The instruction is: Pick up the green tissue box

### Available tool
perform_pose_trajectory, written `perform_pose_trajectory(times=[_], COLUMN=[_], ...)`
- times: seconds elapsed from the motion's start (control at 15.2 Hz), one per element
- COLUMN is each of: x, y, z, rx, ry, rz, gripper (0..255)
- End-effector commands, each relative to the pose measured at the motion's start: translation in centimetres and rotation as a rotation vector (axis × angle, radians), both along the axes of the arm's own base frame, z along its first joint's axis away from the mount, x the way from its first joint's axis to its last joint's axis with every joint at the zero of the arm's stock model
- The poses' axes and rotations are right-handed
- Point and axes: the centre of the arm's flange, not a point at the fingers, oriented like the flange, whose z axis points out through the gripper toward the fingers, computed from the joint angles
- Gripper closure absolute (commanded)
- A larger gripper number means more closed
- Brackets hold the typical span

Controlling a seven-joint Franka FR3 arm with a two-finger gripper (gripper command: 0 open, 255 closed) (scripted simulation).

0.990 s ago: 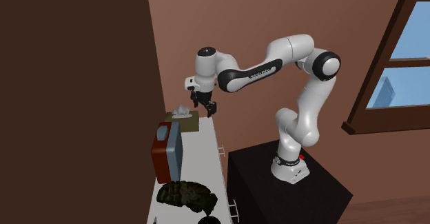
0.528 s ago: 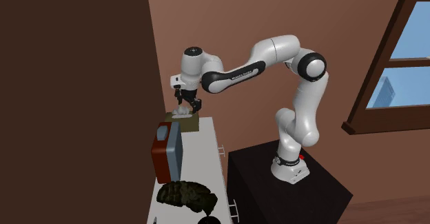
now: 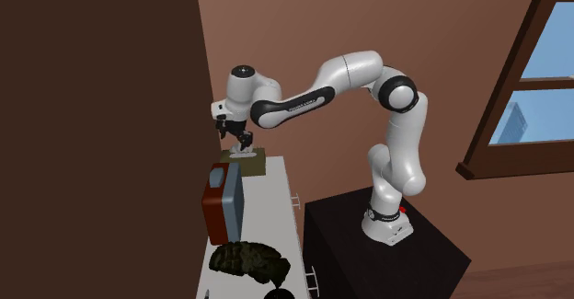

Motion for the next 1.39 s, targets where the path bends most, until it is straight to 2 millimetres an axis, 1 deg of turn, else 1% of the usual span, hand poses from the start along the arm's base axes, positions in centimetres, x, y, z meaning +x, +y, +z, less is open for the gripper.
perform_pose_trajectory(times=[0.0,0.13,0.2,0.33,0.4,0.99,1.32], x=[0.1,0.1,0.1,0.1,0.0,0.1,0.1], y=[0.0,0.0,0.0,0.0,-0.1,0.0,0.0], z=[-1.0,-2.1,-2.9,-2.9,-2.9,-2.9,-0.3], rx=[-0.001,-0.001,-0.001,-0.001,-0.001,-0.001,-0.001], ry=[-0.001,-0.001,-0.001,-0.001,-0.001,-0.001,-0.001], rz=[0.002,0.002,0.002,0.002,0.002,0.002,0.002], gripper=[0,0,0,0,255,255,255])
